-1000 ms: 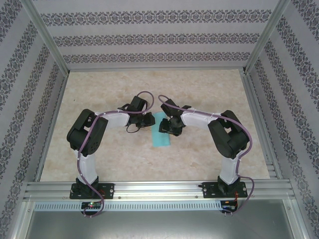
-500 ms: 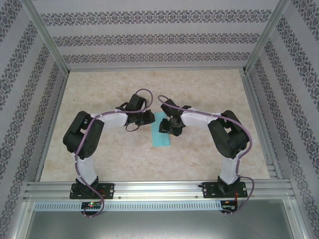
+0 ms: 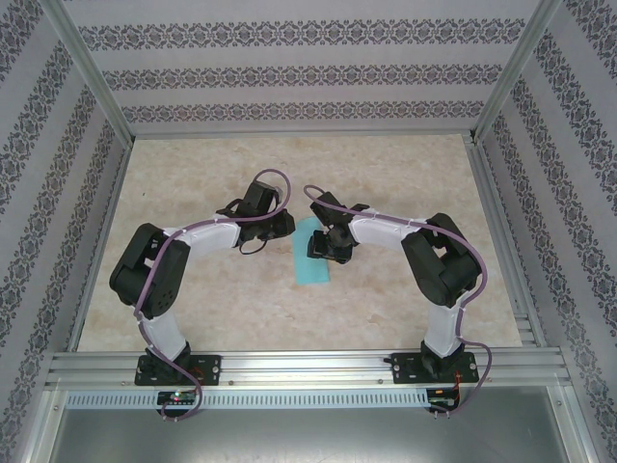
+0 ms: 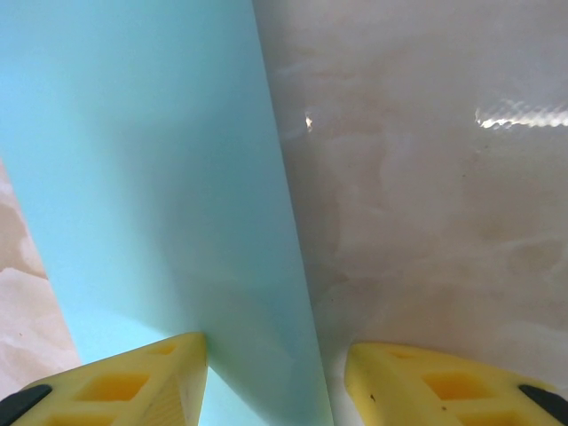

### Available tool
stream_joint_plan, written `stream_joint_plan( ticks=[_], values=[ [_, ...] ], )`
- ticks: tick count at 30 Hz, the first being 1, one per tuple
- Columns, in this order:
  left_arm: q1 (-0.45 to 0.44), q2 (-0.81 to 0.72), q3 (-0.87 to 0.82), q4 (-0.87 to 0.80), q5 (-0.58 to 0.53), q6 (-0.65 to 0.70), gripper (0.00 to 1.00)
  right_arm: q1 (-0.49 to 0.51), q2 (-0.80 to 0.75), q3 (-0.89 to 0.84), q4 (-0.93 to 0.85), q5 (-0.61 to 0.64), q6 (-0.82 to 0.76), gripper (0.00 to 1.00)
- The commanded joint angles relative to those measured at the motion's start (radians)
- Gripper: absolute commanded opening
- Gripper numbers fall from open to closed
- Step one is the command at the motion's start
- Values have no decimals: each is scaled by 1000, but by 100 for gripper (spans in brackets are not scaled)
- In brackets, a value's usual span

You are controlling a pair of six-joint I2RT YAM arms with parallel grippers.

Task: Fold a paper plane with a square sheet of paper (pick it up from the middle)

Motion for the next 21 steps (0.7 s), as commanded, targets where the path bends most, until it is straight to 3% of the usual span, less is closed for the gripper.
stream_joint_plan(
  ticks=[1,21],
  values=[
    [-8,-2,3,15,-8,5,17,3,152,-78,-35,79,-29,51],
    [-10,62,24,8,77,6,15,8,177,-62,-47,82,-39,50]
  ],
)
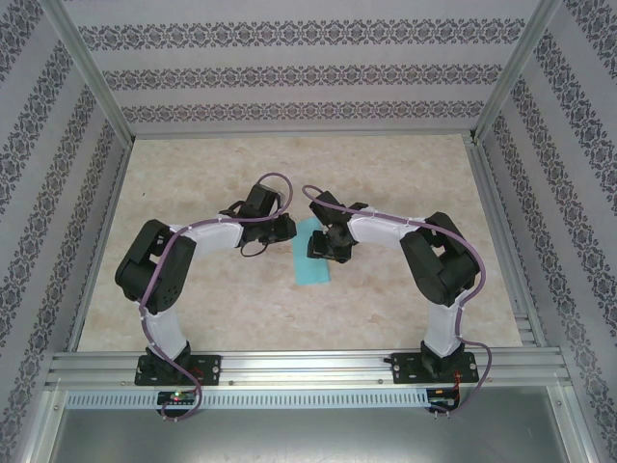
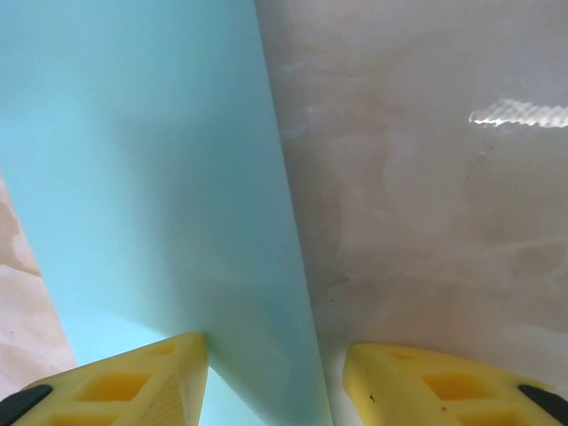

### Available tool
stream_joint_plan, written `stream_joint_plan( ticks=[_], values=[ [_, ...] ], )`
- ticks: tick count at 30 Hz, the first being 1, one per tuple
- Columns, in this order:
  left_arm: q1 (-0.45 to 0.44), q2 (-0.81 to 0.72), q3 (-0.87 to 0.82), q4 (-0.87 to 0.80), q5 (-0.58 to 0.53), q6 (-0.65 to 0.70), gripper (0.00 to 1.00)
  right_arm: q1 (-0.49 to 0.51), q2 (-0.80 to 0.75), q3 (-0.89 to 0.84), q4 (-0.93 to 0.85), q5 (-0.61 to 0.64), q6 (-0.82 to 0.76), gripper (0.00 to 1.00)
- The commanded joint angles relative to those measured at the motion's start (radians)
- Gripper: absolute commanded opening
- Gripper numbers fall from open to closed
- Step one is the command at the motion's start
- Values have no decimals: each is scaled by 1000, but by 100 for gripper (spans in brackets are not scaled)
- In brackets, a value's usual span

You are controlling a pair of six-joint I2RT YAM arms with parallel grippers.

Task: Fold a paper plane with a square sheet of paper (pick it up from the middle)

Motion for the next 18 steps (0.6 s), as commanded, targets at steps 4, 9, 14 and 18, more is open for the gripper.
stream_joint_plan(
  ticks=[4,9,14,18],
  values=[
    [-8,22,26,10,31,6,15,4,168,-79,-24,80,-22,50],
    [-10,23,27,10,32,4,15,5,173,-74,-26,80,-21,51],
    [-15,32,29,11,40,3,15,5,176,-71,-29,80,-16,51],
    [-20,41,28,15,47,-3,15,6,179,-68,-33,84,-11,51]
  ],
)
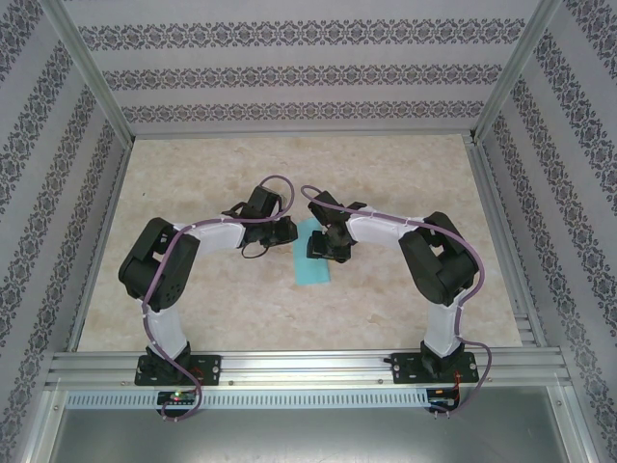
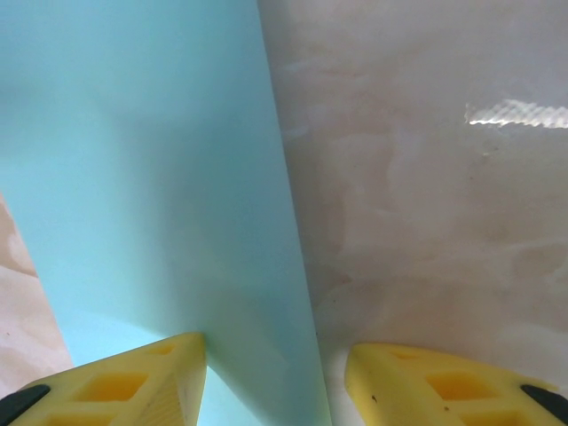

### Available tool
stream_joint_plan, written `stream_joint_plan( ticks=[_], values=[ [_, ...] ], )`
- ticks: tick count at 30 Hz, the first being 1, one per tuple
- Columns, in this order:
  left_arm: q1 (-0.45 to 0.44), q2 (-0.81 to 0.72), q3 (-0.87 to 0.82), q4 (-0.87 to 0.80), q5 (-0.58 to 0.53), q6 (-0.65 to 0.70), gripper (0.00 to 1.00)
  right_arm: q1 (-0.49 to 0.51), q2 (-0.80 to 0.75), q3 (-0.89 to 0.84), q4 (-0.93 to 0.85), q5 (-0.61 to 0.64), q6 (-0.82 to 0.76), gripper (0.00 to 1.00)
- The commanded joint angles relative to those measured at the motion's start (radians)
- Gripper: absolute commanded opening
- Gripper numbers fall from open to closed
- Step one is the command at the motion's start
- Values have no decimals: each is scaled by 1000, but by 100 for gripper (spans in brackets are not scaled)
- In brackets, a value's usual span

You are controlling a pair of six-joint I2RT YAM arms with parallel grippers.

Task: Fold a paper plane with a square sheet of paper (pick it up from the middle)

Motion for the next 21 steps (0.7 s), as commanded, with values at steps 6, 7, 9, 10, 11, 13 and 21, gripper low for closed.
stream_joint_plan(
  ticks=[6,7,9,10,11,13,21],
  values=[
    [-21,22,26,19,20,-7,15,-4,173,-89,-16,77,9,51],
    [-20,23,26,19,20,-6,15,-5,173,-88,-16,77,10,51],
    [-21,24,26,20,21,-7,15,-7,173,-90,-16,77,10,51],
    [-21,24,25,20,19,-8,15,-7,174,-90,-18,77,11,51],
    [-21,25,25,21,18,-10,15,-8,175,-90,-17,75,12,51],
    [-21,24,25,23,16,-11,15,-9,176,-90,-18,75,14,51],
    [-24,-5,-3,43,-30,-27,15,-12,183,-93,-13,68,36,51]
  ],
)
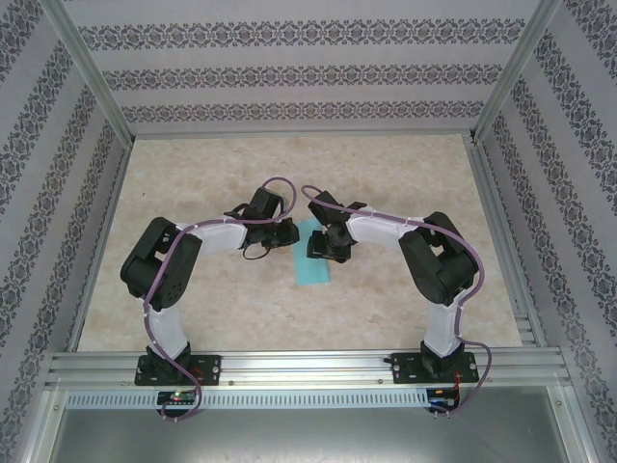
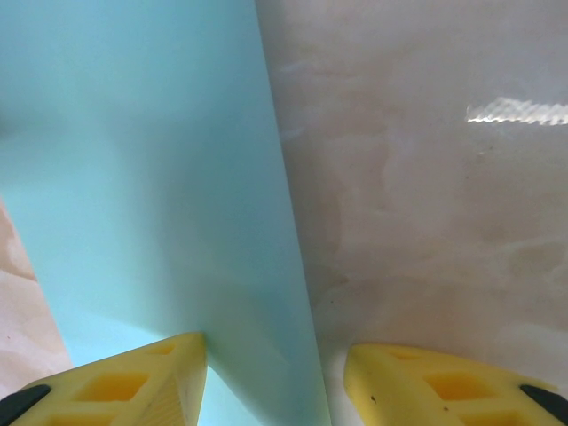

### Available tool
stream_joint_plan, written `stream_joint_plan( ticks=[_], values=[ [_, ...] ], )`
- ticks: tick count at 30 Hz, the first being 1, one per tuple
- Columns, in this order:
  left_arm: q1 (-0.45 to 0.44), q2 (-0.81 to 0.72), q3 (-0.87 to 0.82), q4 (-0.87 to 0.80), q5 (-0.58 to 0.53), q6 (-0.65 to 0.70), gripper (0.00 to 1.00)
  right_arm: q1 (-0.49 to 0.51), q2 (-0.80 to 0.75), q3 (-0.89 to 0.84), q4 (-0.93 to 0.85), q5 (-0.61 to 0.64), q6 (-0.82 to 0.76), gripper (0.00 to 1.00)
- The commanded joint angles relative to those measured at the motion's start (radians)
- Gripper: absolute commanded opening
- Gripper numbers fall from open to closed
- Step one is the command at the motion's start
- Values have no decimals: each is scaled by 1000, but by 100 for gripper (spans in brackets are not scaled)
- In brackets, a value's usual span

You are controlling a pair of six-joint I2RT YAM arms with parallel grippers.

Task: Fold a paper plane with a square sheet of paper (pick it up from the middle)

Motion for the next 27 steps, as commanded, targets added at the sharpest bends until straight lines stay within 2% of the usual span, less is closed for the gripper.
stream_joint_plan(
  ticks=[1,6,10,27],
  values=[
    [-12,-26,-11,46,-48,-21,15,-12,182,-93,-14,68,22,51],
    [-12,-82,-54,80,-109,-30,15,-17,183,-97,-12,65,29,51],
    [-12,-95,-68,98,-113,-32,15,-19,186,-97,-12,64,30,51],
    [-26,-28,-45,121,7,-23,15,-13,206,-86,-17,56,24,52]
  ],
)
